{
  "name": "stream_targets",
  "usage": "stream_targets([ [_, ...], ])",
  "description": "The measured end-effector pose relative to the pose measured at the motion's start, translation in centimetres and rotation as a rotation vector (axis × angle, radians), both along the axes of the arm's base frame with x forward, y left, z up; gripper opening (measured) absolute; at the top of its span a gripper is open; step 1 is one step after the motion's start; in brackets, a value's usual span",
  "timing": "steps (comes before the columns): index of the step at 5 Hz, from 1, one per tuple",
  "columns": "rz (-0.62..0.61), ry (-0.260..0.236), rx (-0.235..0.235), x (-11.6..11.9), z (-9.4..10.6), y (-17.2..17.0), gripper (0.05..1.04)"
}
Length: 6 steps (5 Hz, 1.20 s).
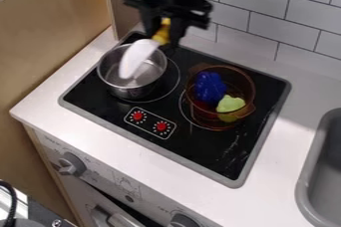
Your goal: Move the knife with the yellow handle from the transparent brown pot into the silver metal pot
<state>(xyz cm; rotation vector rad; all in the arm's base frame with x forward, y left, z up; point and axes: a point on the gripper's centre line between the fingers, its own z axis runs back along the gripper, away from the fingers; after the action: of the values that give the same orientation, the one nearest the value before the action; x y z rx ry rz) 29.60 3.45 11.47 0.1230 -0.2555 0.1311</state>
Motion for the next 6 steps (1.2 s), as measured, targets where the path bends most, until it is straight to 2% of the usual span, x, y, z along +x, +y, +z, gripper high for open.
stream_targets([
  [2, -0.003, -0.051, -0.052, -0.8, -2.4, 2.4, 0.364],
  [3, -0.018, -0.076, -0.078, -0.8, -4.6, 3.3, 0.364],
  [4, -0.031, -0.111, -0.090, -0.4, -5.6, 3.8, 0.364],
  [5, -0.058, -0.119, -0.084, -0.1, -6.5, 4.6, 0.364],
  [6, -0.061, -0.128, -0.075, 0.0, -6.6, 4.9, 0.421],
])
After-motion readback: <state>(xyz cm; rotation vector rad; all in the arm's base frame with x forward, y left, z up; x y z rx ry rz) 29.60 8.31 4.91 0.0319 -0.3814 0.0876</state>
